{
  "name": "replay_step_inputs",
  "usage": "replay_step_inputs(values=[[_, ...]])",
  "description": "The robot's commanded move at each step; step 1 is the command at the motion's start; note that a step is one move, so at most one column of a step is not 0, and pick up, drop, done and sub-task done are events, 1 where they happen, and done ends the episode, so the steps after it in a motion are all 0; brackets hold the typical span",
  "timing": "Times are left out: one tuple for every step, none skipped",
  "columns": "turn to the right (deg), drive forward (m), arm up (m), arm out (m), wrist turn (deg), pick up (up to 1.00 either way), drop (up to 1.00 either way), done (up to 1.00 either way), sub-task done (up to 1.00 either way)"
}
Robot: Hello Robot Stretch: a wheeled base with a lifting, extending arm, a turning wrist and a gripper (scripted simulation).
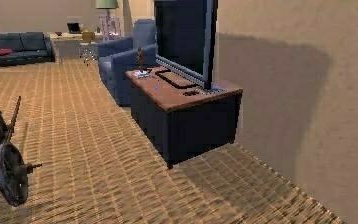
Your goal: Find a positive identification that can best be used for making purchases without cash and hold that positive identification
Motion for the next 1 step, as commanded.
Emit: replay_step_inputs(values=[[-3.0,0.00,0.00,0.00,0.0,0.00,0.00,0.00,0.00]])
